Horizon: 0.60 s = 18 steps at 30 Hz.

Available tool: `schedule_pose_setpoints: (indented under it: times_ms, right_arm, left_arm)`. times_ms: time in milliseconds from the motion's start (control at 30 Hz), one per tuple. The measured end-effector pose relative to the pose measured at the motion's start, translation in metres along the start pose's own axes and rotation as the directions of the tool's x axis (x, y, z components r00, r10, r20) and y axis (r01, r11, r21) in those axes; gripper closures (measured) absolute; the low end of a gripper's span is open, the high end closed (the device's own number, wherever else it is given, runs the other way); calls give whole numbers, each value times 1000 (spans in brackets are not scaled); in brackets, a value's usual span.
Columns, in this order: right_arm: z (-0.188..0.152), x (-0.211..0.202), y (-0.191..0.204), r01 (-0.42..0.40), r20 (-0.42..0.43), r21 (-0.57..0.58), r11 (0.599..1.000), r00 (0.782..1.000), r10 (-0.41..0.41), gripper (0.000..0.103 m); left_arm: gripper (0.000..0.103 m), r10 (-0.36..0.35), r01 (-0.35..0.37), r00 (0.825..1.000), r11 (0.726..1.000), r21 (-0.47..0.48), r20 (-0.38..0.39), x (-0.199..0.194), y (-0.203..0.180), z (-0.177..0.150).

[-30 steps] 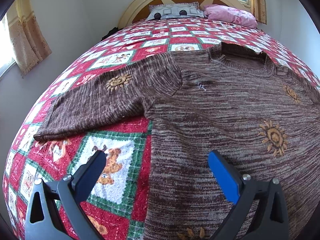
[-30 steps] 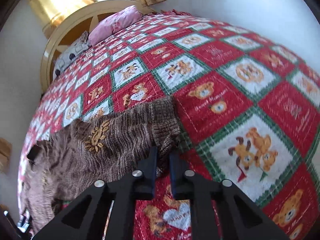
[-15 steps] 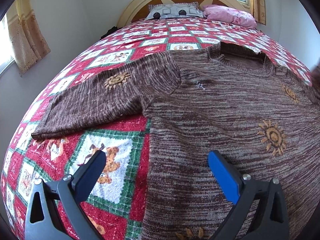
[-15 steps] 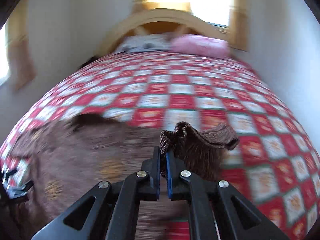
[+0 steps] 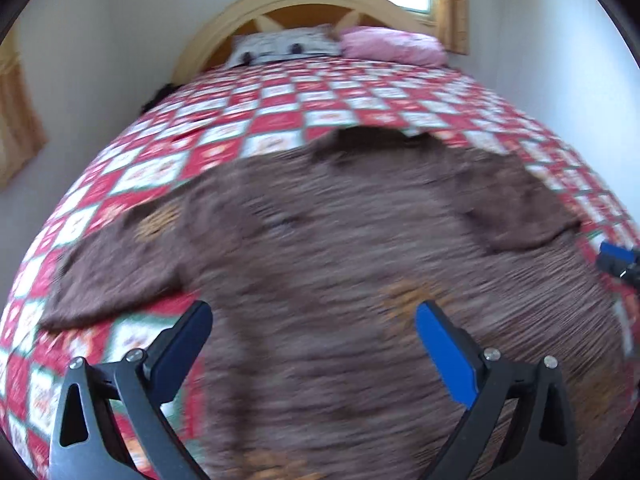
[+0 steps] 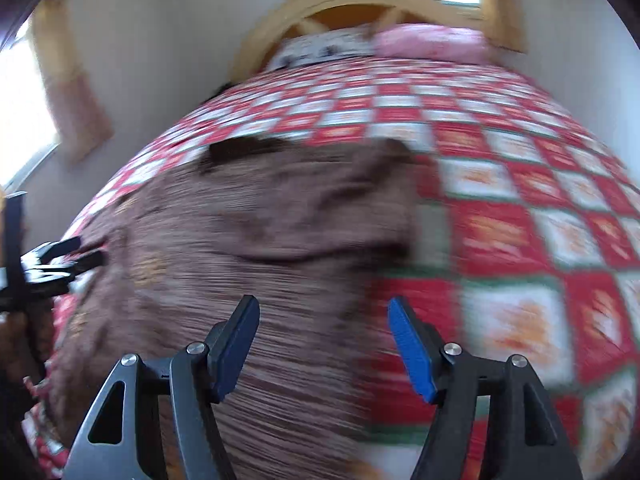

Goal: Fold small clothes
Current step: 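Carry the sleeve across the sweater body with the right tool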

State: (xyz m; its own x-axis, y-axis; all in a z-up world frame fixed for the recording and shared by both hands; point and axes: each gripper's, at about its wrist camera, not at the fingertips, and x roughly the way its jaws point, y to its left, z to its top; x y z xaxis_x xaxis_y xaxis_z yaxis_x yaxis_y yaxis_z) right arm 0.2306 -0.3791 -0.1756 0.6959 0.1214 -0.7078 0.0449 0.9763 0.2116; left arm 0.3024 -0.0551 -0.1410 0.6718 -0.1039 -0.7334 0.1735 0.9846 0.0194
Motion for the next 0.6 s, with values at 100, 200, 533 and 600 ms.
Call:
schedule_pose_setpoints:
  times_ms: [100, 200, 533, 600]
  right_arm:
    - [-12, -6, -31, 42, 37, 77, 996, 998, -45, 35]
    - [-19, -9, -44, 16, 68, 136, 991, 997, -26, 35]
    - [-25, -7, -44, -27, 71, 117, 993, 997, 19, 25]
    - [-26, -5, -48, -41, 64, 135, 990, 997, 33, 25]
  left_arm:
    - [12, -71, 70, 997, 997, -6, -14, 13, -32, 23]
    - [20, -154, 150, 986, 987, -62, -67, 34, -58, 40]
    - [54, -214, 194, 961, 973, -123, -174, 97, -113, 53]
    - [93, -248, 230, 955, 965, -122, -164, 94, -115, 53]
